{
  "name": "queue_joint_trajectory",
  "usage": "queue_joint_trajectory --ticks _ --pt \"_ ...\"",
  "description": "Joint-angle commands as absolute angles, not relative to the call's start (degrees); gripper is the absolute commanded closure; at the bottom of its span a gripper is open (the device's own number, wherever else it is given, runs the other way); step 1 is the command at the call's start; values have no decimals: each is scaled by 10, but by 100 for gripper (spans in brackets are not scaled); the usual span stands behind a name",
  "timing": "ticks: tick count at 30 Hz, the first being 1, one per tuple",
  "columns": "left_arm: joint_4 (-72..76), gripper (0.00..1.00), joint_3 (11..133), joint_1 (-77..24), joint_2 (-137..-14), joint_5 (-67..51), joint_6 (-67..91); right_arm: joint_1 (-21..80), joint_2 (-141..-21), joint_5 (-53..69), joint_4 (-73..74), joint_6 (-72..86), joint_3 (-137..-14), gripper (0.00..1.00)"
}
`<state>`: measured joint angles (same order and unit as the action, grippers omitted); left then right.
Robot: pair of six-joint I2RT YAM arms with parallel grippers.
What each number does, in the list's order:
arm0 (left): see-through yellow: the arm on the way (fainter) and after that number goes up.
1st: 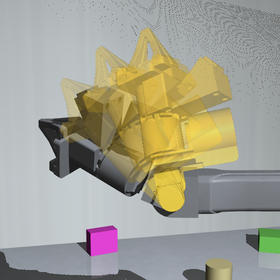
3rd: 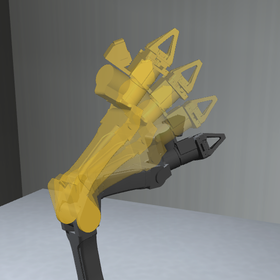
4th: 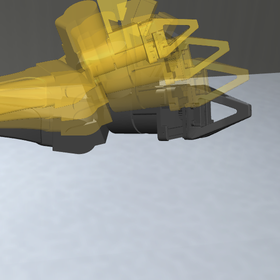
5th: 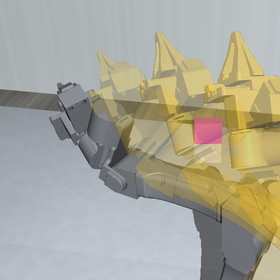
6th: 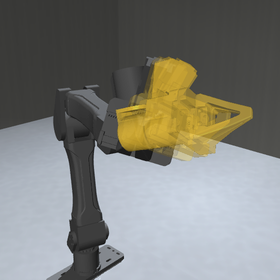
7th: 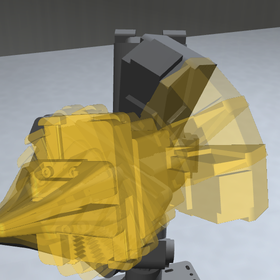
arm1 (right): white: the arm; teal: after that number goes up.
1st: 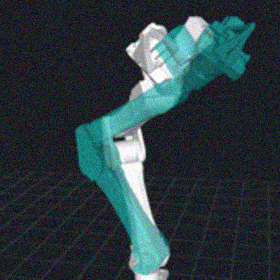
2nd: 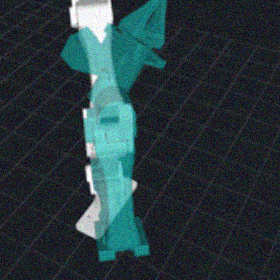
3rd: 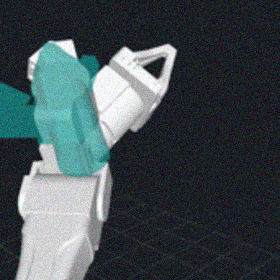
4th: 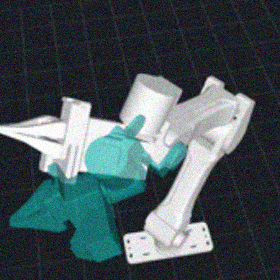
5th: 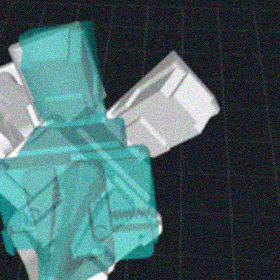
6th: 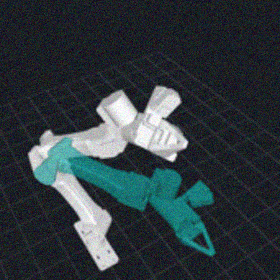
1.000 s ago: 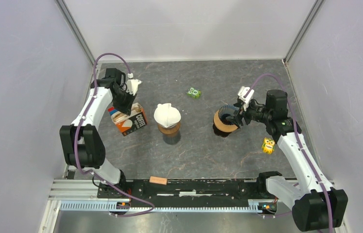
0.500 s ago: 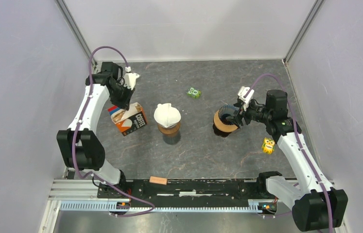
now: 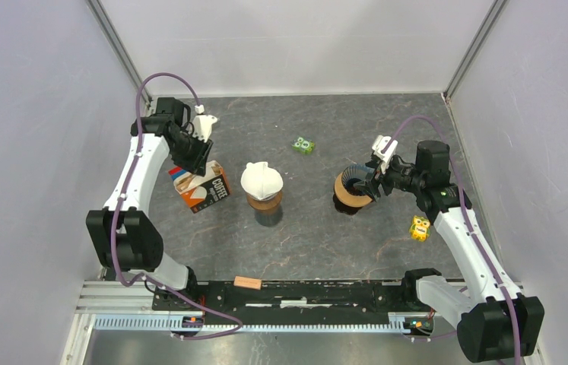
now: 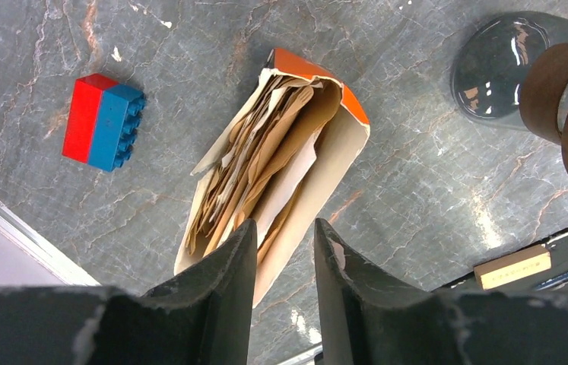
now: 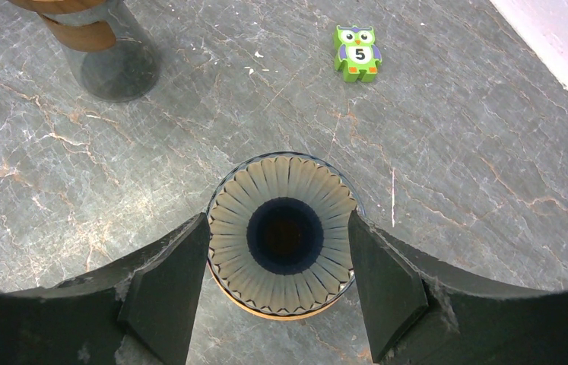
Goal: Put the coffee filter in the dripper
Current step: Pick up the coffee filter from the coffee filter holder.
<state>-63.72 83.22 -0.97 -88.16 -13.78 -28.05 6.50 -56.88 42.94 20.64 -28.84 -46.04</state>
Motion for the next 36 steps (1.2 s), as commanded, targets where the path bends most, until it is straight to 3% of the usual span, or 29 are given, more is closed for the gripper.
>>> queue_joint_trajectory --ticks 1,12,18,30,36 --pt "-625 59 833 -7 -885 -156 -300 65 -563 433 196 -293 -459 27" --pt "-610 73 824 -7 -914 -160 -302 66 -561 432 196 -294 -457 27" --pt "-632 98 853 -7 -901 -159 -307 66 -562 432 197 -294 -460 27" --pt "-741 98 970 -7 -876 -151 -346 66 -571 441 222 -310 -497 26" --pt "-859 98 1157 -7 -890 -181 -354 85 -587 468 238 -318 -573 26"
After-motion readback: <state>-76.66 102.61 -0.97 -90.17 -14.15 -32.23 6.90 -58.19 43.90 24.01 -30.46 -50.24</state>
